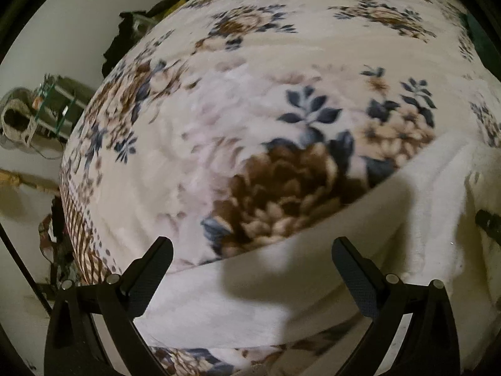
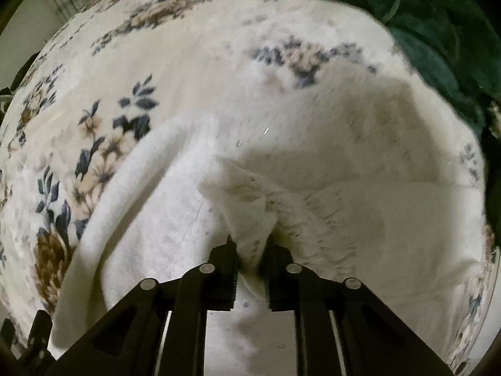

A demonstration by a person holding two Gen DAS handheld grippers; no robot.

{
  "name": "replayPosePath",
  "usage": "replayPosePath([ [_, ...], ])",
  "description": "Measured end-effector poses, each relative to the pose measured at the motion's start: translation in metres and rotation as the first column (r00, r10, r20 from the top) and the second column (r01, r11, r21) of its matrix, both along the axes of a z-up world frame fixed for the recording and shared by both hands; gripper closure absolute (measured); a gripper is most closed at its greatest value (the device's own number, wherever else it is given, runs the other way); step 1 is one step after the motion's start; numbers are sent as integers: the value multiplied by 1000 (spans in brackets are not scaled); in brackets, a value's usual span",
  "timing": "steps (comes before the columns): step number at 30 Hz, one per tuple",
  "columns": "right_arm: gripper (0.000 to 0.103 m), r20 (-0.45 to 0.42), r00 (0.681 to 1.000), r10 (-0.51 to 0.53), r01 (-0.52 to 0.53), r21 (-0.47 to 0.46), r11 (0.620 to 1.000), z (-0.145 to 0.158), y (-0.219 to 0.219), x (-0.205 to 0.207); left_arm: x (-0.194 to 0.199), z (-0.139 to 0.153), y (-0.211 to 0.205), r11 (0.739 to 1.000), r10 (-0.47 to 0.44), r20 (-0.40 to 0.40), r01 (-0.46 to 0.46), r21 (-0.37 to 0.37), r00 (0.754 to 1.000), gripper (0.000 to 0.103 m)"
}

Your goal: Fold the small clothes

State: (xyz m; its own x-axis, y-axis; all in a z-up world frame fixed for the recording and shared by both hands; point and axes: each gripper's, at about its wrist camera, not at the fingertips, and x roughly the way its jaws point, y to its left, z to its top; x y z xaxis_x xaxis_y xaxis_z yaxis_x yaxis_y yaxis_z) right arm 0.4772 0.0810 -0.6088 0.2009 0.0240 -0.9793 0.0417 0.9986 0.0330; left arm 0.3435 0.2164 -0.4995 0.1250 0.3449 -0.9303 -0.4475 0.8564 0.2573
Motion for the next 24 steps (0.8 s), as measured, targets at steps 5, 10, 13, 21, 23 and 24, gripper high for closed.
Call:
replayPosePath([
  [5,29,-51,994,-92,97,111,989,10,-49,-25,-21,9,27,997,46,40,-44,-59,998,0],
  [10,6,-24,992,-124,125,26,992,36,-90,-69,-78,10,60,976,149,15,-144,-165,989,0],
  [13,6,-22,990,-139,139,-4,990,45,-105,-91,-134,1,83,943,245,-54,-251,-219,968,0],
  [21,6,-101,991,-86,85,-15,996,36,-94,-126,-233,-39,139,826,466,-181,-499,-261,866,0],
  [23,6,-121,991,-64,64,-12,998,31,-87,-135,-245,-51,157,755,538,-186,-568,-328,822,0],
  [24,6,-129,990,-54,54,-8,999,29,-84,-139,-251,-57,166,708,578,-181,-599,-374,796,0],
])
